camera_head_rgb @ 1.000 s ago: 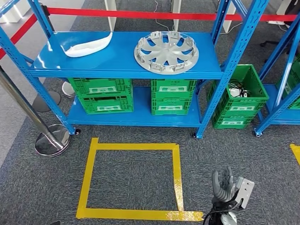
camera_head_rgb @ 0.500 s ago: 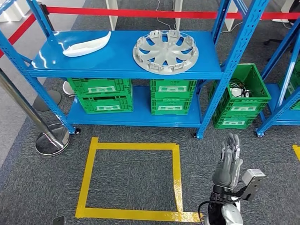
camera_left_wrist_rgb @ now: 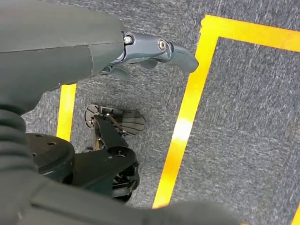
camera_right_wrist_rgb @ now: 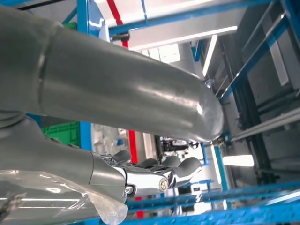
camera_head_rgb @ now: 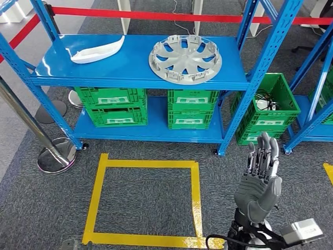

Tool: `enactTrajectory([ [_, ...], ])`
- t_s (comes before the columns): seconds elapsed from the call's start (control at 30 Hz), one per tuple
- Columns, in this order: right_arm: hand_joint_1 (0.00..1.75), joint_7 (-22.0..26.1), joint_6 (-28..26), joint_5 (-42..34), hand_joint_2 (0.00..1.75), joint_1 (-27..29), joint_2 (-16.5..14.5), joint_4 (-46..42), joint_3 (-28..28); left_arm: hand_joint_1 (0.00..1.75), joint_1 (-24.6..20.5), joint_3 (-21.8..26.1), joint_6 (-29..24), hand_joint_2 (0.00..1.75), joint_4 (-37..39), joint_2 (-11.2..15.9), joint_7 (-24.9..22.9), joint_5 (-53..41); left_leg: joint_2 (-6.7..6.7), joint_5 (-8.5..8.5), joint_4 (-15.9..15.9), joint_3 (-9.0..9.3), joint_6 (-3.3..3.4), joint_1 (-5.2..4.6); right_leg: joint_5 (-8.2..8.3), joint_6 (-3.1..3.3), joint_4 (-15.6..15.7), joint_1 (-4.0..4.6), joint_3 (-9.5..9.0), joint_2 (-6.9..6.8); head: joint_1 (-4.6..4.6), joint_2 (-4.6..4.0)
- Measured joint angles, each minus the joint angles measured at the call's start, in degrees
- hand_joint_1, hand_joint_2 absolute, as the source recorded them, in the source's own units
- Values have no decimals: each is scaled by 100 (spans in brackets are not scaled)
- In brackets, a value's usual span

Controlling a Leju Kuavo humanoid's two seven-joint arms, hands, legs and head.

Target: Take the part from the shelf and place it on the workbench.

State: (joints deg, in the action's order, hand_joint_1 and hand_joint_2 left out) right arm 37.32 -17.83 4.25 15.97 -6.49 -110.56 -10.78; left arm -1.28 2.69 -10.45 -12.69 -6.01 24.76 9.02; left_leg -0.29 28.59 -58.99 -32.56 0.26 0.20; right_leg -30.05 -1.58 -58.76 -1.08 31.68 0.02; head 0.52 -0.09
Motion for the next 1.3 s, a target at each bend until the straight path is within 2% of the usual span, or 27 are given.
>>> enactTrajectory([
  [0.07,0,-76,-188,140,0,17,82,-166,-173,0,-3,0,121,0,3,4,70,-37,3,-33,49,9,53,19,-72,-60,-60,-4,42,-2,6,0],
  [0.1,0,-106,-277,214,0,15,133,-233,-255,0,-20,0,158,0,3,10,97,-67,5,-50,76,15,85,30,-186,-79,-227,-4,125,-1,14,0],
  [0.2,0,-167,-354,360,0,-2,336,-335,-488,0,-76,-19,194,0,8,27,85,-182,7,-58,84,13,133,11,-635,-100,-1228,-2,613,0,25,0],
  [0.23,0,-187,-287,347,0,-4,421,-339,-559,0,-85,-32,203,0,14,30,44,-232,7,-56,82,15,139,-3,-670,-100,-1453,0,732,0,23,0],
  [0.27,0,-203,-181,299,0,-7,492,-339,-612,0,-91,-44,210,0,20,32,-7,-285,5,-53,81,19,144,-14,-595,-93,-1470,2,757,-1,24,0],
  [0.3,0,-208,-52,223,0,-9,550,-338,-649,0,-96,-54,217,0,25,35,-66,-343,2,-49,79,26,148,-25,-426,-78,-1275,5,677,-1,24,0],
  [0.33,0,-199,75,140,0,-11,584,-338,-665,0,-101,-63,213,0,27,36,-118,-402,-3,-42,75,35,149,-33,-209,-53,-906,10,509,-1,24,0],
  [0.37,0,-185,184,64,0,-19,601,-337,-669,0,-105,-76,199,0,28,35,-165,-461,-7,-34,70,39,145,-46,-58,-25,-528,21,330,-3,22,0],
  [0.4,0,-167,272,7,0,-30,611,-336,-671,0,-110,-97,176,0,28,36,-206,-522,-10,-26,58,34,135,-57,37,0,-220,32,177,-3,20,0],
  [0.43,0,-150,340,-25,0,-40,621,-336,-673,0,-114,-125,149,0,30,37,-240,-581,-12,-24,51,25,117,-64,64,21,-44,42,88,0,18,0],
  [0.53,0,-138,480,-55,0,-64,635,-336,-668,0,-157,-203,82,0,32,46,-333,-744,-11,-28,49,8,48,-60,63,65,39,49,45,10,17,0],
  [0.6,0,-159,530,-66,0,-90,635,-336,-659,0,-224,-253,50,0,32,56,-384,-810,-6,81,-94,-41,-19,-50,79,106,70,24,18,-5,7,0],
  [0.63,0,-170,543,-68,0,-100,635,-335,-653,0,-256,-283,39,0,32,62,-402,-830,-2,214,-320,-134,-57,-38,82,126,84,8,-1,-16,-2,0],
  [0.7,0,-176,548,-44,0,-100,635,-333,-641,0,-285,-324,29,0,32,58,-422,-860,2,524,-1018,-450,-120,0,66,149,86,2,-22,-26,-26,0],
  [0.73,0,-176,547,-19,0,-96,635,-330,-637,0,-289,-335,25,0,32,56,-432,-879,2,594,-1297,-589,-139,20,57,153,85,1,-31,-24,-25,0],
  [0.77,0,-175,544,15,0,-94,635,-327,-633,0,-292,-343,21,0,32,54,-440,-899,2,560,-1409,-658,-151,36,47,152,83,-2,-42,-18,-25,0],
  [0.8,0,-175,539,55,0,-93,635,-324,-628,0,-299,-352,19,0,32,52,-449,-917,3,415,-1305,-629,-157,50,34,144,82,-6,-60,-12,-26,0],
  [0.87,0,-176,531,154,0,-91,635,-323,-618,0,-324,-367,16,0,32,49,-474,-947,3,17,-688,-373,-156,67,-5,108,84,-18,-102,-4,-26,0],
  [0.9,0,-178,527,198,0,-91,635,-323,-615,0,-338,-372,16,0,32,45,-485,-961,2,-100,-376,-237,-149,61,-27,78,80,-13,-117,-2,-32,0],
  [0.93,0,-180,525,234,0,-90,635,-323,-611,0,-351,-375,16,0,32,38,-498,-974,2,-134,-168,-148,-125,53,-40,43,77,-6,-118,-2,-33,0],
  [0.97,0,-184,523,253,0,-88,636,-323,-609,0,-357,-379,16,0,32,30,-506,-985,2,-98,-79,-112,-97,41,-48,8,80,2,-110,-3,-31,0],
  [1.07,0,-191,514,282,0,-85,638,-323,-606,0,-348,-407,11,0,32,25,-521,-1004,1,-52,-10,-89,24,33,-91,-95,74,-4,-104,-10,-18,0],
  [1.13,0,-187,489,340,0,-88,640,-323,-604,0,-354,-430,6,0,32,27,-532,-1012,-2,-38,16,-55,99,40,-284,-129,-275,-8,75,-10,4,0],
  [1.2,0,-182,457,422,0,-84,646,-323,-603,0,-361,-447,14,0,32,24,-554,-1021,-18,-14,18,-38,151,20,-571,-124,-1037,0,510,-8,30,0],
  [1.23,0,-180,446,452,0,-80,650,-323,-603,0,-359,-453,19,0,33,23,-572,-1023,-36,-2,17,-29,168,5,-643,-116,-1372,3,727,-8,35,0],
  [1.27,0,-181,438,471,0,-80,655,-322,-603,0,-357,-457,21,0,33,23,-592,-1023,-66,13,16,-13,181,-11,-616,-103,-1545,6,875,-7,37,0],
  [1.3,0,-185,433,481,0,-87,658,-322,-603,0,-358,-458,21,0,33,23,-615,-1022,-105,30,16,12,189,-27,-477,-81,-1502,12,914,-1,37,0],
])
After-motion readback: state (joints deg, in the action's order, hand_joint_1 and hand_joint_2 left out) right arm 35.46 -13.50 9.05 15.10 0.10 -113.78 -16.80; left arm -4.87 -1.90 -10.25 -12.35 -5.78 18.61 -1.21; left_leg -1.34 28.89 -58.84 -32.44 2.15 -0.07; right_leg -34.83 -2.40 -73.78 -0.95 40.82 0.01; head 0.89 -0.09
